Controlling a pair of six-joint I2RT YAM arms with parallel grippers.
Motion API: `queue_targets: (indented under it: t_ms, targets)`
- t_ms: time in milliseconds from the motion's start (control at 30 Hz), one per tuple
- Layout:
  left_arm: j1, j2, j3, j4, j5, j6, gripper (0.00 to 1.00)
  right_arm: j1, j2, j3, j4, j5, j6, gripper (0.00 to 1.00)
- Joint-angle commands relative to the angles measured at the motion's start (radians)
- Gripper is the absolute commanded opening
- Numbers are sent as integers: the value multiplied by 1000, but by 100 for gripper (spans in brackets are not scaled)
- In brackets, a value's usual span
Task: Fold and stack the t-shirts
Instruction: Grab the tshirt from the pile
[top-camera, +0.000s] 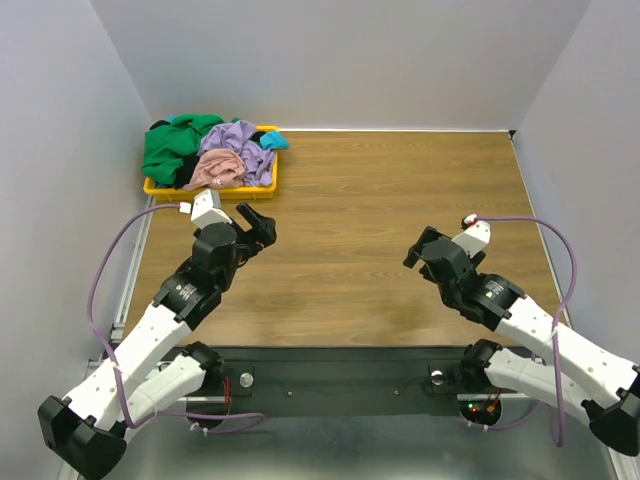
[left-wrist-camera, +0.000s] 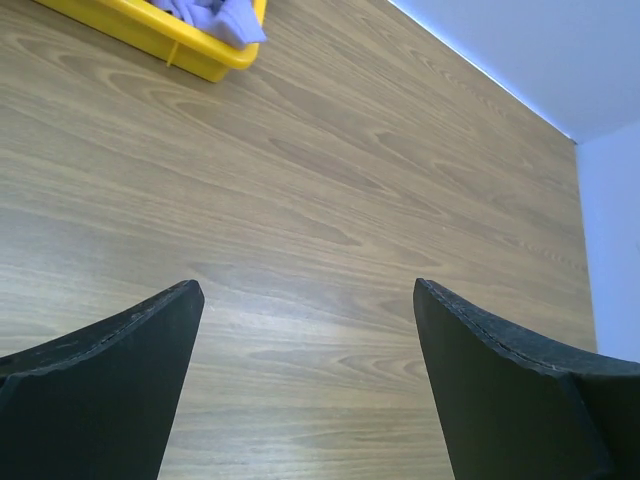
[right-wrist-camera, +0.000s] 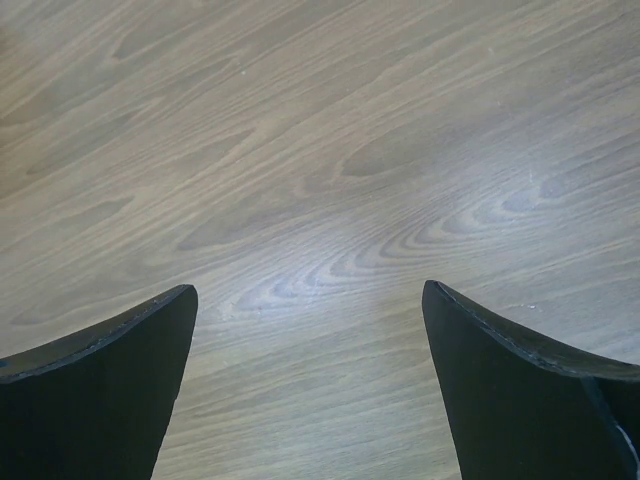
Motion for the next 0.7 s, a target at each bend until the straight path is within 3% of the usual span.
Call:
queue_targets:
  t_ms: [0,133,300,433,567,667]
  targets:
    - [1,-1,-10,-23,-85,-30,99,6,-36,-5,6,73,28,100]
    - [3,56,9,-28,-88,-9,99,6,-68,-25,6,75,36,100]
    - [15,169,115,-97,-202,-54,99,5,-97,-28,18,81,27,100]
    - [127,316,228,-71,-151,15,98,6,-119,-48,38,95,28,100]
    - [346,471,401,-34,5,92,98,5,-122,-65,61,109,13,100]
    - [403,612,550,-32,7,137,98,7,-107,-68,66,121,-2,100]
